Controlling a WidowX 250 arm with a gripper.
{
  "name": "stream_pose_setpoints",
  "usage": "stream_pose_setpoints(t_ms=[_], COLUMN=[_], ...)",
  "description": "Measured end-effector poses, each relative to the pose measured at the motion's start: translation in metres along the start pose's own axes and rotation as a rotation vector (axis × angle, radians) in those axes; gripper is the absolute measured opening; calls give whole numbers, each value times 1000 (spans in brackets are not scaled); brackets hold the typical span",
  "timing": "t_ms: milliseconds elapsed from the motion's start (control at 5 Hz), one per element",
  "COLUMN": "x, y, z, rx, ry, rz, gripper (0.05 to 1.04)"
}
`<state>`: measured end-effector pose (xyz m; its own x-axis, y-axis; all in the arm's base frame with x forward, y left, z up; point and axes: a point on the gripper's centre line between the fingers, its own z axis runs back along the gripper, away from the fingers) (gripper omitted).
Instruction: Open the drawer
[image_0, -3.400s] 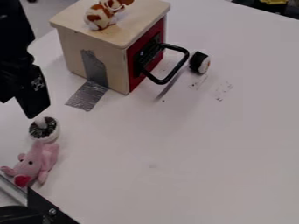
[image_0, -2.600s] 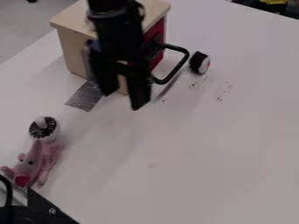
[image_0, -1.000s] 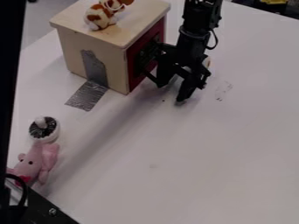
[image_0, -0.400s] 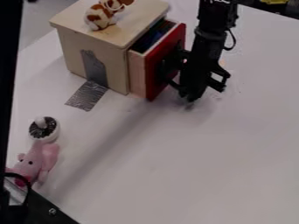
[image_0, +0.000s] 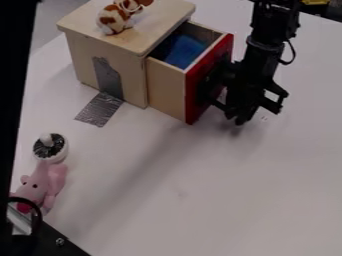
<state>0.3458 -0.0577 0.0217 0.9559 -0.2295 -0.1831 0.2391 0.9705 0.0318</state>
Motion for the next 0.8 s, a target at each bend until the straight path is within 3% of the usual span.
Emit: stream_pose_setpoints(t_ms=[400, 600, 800], x=[6, 7, 17], y=[-13, -22, -35], z=[4, 7, 12], rx=[-11, -16, -5], ry=[-6, 1, -62], rz=[-8, -27, -42], gripper=[153, 202, 453])
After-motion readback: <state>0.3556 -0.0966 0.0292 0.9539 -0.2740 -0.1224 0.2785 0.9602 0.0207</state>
